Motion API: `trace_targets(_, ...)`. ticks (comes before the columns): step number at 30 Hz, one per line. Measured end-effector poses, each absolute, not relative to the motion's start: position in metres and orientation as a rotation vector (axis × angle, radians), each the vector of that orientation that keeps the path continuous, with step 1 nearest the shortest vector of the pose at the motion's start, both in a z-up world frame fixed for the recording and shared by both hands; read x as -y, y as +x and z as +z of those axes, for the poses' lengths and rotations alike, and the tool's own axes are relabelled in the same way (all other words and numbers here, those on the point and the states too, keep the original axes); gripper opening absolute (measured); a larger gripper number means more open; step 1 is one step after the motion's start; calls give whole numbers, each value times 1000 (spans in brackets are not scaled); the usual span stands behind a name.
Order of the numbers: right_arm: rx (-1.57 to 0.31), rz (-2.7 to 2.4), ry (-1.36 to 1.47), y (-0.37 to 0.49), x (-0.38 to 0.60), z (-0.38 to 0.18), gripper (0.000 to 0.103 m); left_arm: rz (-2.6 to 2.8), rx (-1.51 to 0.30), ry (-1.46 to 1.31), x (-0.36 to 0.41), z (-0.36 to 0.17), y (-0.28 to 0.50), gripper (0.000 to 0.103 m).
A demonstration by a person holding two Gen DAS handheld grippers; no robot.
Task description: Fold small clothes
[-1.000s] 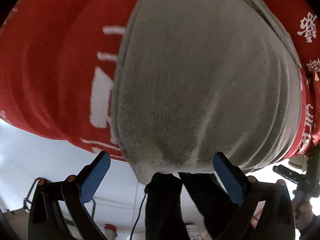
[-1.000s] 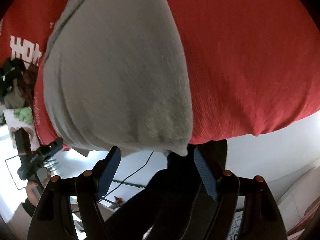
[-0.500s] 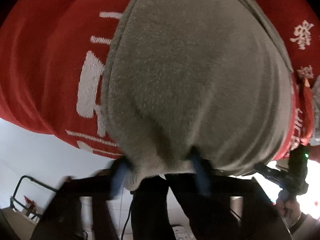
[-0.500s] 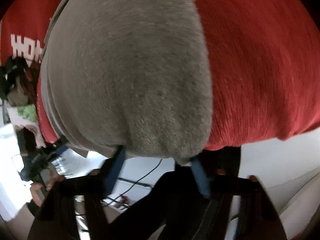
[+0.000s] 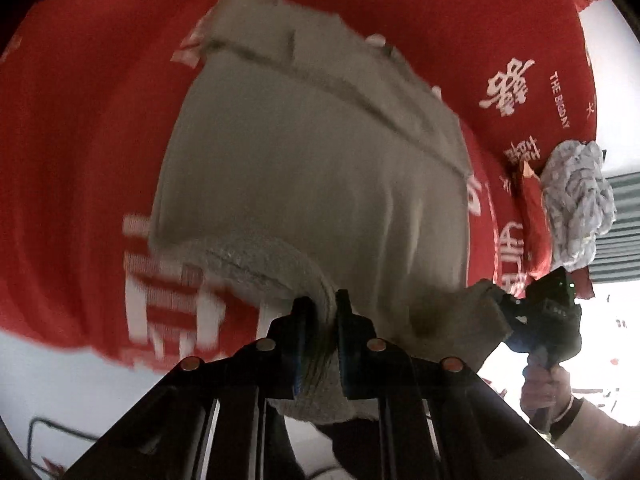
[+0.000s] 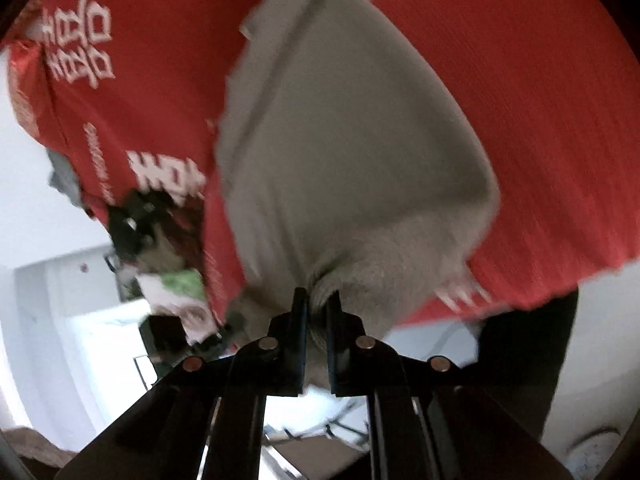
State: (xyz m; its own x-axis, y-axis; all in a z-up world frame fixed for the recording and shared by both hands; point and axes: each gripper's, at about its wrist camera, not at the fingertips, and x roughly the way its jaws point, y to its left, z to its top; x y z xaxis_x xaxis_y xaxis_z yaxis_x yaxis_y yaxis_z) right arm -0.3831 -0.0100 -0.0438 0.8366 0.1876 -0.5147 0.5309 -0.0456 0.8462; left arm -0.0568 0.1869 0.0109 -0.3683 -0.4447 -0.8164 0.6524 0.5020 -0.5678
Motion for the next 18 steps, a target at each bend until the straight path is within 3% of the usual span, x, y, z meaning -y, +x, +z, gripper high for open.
trace_targets(12,-547,-370,1613,-328,119,-50,9,-1013,-1426,179,-93,10,29,16)
trace_targets(13,-558,-379,1615,-327,124,-52,9,-1003,-1425,180,-88,12,34,35)
trace_targets(14,-568,-386,1623,-324,130,-55,9,-991,-1420,183,-89,14,38,73)
trace_targets(15,-576,-390,1638,-323,135,-58,9,-963,-1392,187,-88,18,42,87)
trace_targets(18,-568,-383,1708,-323,144,-67,13,-987,-1340,238,-80,27,43,91)
